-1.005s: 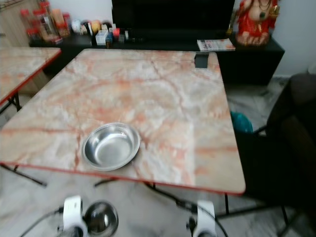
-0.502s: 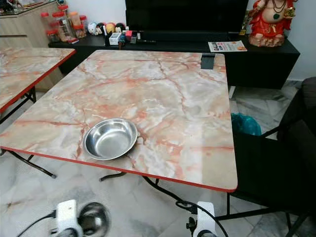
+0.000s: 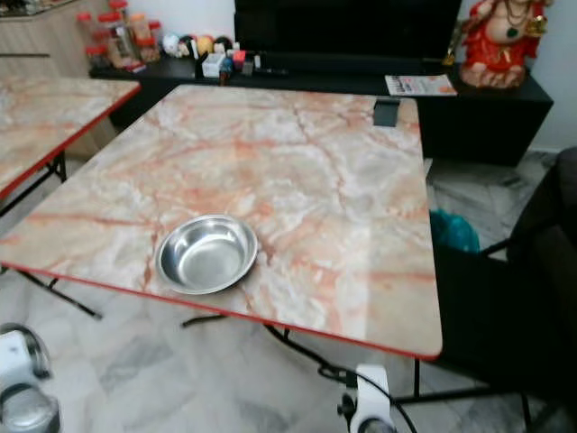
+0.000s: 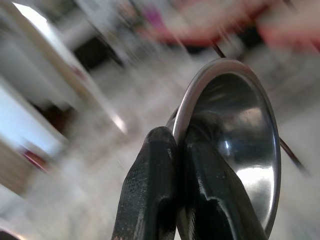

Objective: Setting the table

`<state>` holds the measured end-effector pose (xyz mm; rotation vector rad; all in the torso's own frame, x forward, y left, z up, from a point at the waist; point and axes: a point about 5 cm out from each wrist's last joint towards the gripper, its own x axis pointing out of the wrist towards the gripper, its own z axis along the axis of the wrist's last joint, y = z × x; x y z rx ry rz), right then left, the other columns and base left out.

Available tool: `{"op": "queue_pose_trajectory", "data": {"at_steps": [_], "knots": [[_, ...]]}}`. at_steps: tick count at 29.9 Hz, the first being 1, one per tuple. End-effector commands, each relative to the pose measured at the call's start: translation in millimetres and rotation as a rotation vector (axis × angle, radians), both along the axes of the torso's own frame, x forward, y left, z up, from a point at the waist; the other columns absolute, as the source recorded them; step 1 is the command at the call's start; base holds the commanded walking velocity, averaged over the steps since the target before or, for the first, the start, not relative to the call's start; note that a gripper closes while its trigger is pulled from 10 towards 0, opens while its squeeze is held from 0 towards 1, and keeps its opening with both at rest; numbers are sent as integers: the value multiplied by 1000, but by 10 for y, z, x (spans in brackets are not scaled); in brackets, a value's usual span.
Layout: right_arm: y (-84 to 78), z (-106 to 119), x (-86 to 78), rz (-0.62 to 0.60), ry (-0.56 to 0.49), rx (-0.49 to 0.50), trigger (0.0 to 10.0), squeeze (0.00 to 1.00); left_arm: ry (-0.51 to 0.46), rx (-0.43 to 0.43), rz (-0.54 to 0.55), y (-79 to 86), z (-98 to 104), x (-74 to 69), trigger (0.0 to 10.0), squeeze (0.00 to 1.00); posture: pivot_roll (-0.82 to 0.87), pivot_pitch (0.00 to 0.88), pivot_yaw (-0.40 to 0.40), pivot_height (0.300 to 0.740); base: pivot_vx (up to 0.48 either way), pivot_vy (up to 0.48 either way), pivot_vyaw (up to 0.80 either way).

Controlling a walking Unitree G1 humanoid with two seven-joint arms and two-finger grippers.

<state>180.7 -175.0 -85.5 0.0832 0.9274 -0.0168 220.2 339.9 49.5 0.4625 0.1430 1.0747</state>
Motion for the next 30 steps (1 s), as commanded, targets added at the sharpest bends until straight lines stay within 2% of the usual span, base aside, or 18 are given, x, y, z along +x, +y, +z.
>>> {"op": "queue_pose_trajectory", "data": {"at_steps": [1, 2, 3, 5, 6, 8, 11, 12, 15, 16, 17, 18, 19, 21, 22, 23, 28, 30], "knots": [[14, 10, 27, 11, 1, 1, 10000, 0, -74, 133, 24, 81, 329, 130, 10000, 0, -123, 0, 25, 740, 0, 0, 0], [14, 10, 29, 12, 0, 1, 10000, 0, -111, 211, 12, 83, 516, 209, 10000, 0, -124, 0, 26, 740, 0, 0, 0], [14, 10, 29, 12, 0, 1, 10000, 0, -111, 211, 12, 83, 516, 209, 10000, 0, -124, 0, 26, 740, 0, 0, 0], [10, 11, 30, 9, 0, 0, 10000, 0, -221, 403, -73, -47, 1044, 449, 10000, 0, -124, 0, 26, 740, 0, 0, 0], [10, 11, 30, 8, 1, -1, 10000, 0, -203, 416, -135, -131, 1156, 600, 10000, 0, -130, 0, 32, 740, 0, 0, 0], [10, 11, 30, 7, 1, -1, 10000, 0, -205, 376, -196, -215, 1207, 720, 10000, 0, -130, 0, 32, 740, 0, 0, 0], [18, 8, 24, 6, 2, 1, 10000, 0, -326, 147, -481, -551, 1259, 995, 10000, 0, -130, 0, 32, 740, 0, 0, 0], [21, 6, 20, 2, 1, 3, 10000, 0, -374, 6, -697, -869, 1304, 1146, 10000, 0, -130, 0, 32, 740, 0, 0, 0], [18, 6, 21, -3, 1, 3, 10000, 0, -382, -94, -876, -1211, 1325, 1239, 10000, 0, -157, 0, 48, 740, 0, 0, 0], [11, 7, 20, -12, -1, 3, 10000, 0, -420, -239, -939, -1398, 1307, 1284, 10000, 0, -157, 0, 48, 740, 0, 0, 0], [11, 7, 20, -12, -1, 3, 10000, 0, -420, -239, -939, -1398, 1307, 1284, 10000, 0, -157, 0, 48, 740, 0, 0, 0], [5, 7, 19, -14, -1, 2, 10000, 0, -449, -338, -955, -1474, 1286, 1303, 10000, 0, -157, 0, 48, 740, 0, 0, 0], [-5, 6, 16, -21, -2, 2, 10000, 0, -482, -502, -991, -1606, 1236, 1337, 10000, 0, -157, 0, 48, 740, 0, 0, 0], [-10, 5, 11, -23, -1, 1, 10000, 0, -493, -612, -1030, -1717, 1195, 1355, 10000, 0, -177, 0, 57, 740, 0, 0, 0], [-14, 3, 7, -27, -1, 2, 10000, 0, -502, -726, -1066, -1834, 1165, 1366, 10000, 0, -177, 0, 58, 740, 0, 0, 0], [-14, 3, 7, -27, -1, 2, 10000, 0, -502, -726, -1066, -1834, 1165, 1366, 10000, 0, -177, 0, 58, 740, 0, 0, 0], [-12, -3, -6, -28, 2, 2, 10000, 0, -475, -999, -1119, -2054, 1044, 1327, 10000, 0, -178, 0, 62, 740, 0, 0, 0], [-15, -3, -7, -33, 1, 3, 10000, 0, -423, -1037, -1114, -2056, 997, 1299, 10000, 0, -181, 0, 63, 740, 0, 0, 0]]}}
